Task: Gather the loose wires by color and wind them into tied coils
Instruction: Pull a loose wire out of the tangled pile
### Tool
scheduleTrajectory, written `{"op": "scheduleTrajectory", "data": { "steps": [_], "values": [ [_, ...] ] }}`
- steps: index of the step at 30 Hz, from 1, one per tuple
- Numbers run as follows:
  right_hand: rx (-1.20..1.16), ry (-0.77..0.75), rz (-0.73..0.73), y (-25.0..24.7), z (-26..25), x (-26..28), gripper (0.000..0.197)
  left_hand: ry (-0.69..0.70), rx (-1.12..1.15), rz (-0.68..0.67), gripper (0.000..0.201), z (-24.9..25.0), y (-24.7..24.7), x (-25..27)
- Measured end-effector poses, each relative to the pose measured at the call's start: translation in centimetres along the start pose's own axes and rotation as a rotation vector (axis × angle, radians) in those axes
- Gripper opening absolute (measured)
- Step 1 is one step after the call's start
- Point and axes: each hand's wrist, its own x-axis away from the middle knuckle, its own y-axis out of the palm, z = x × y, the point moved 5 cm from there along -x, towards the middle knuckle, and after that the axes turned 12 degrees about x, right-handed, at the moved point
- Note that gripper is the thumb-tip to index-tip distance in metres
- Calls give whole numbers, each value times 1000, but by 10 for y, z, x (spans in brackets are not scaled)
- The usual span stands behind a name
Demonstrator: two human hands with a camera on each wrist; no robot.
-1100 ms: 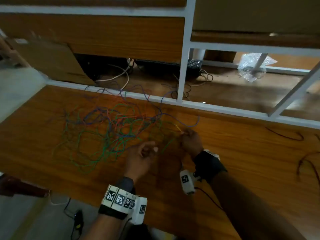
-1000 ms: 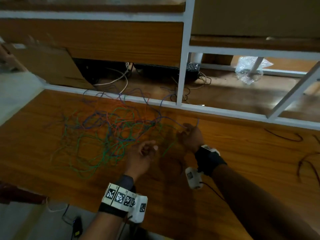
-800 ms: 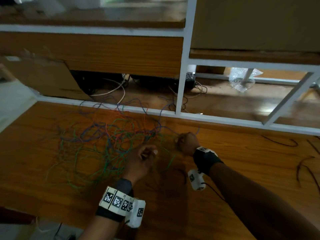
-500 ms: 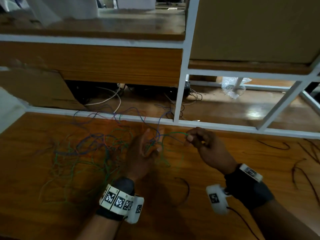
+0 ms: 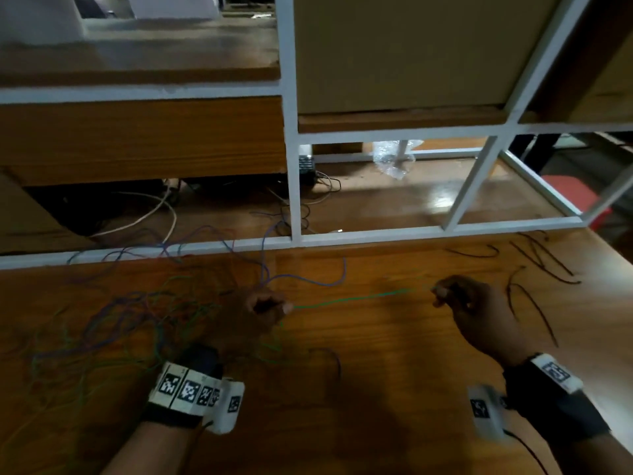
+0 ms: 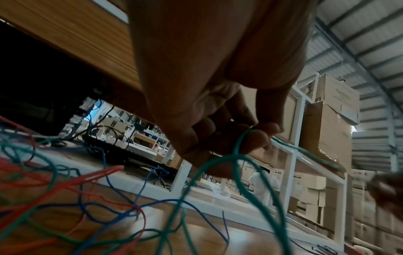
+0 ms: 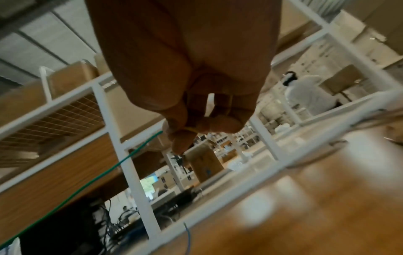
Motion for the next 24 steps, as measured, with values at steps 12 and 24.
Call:
{"op": "scheduleTrajectory", "data": {
  "steps": [12,24],
  "values": [
    [28,-328,-254,58,-119,13,38,314,-249,-75,7,69,75,-11],
    [-84,-64,13,-26,-60,3,14,-12,-29,1,2,9,-22,15]
  ]
}}
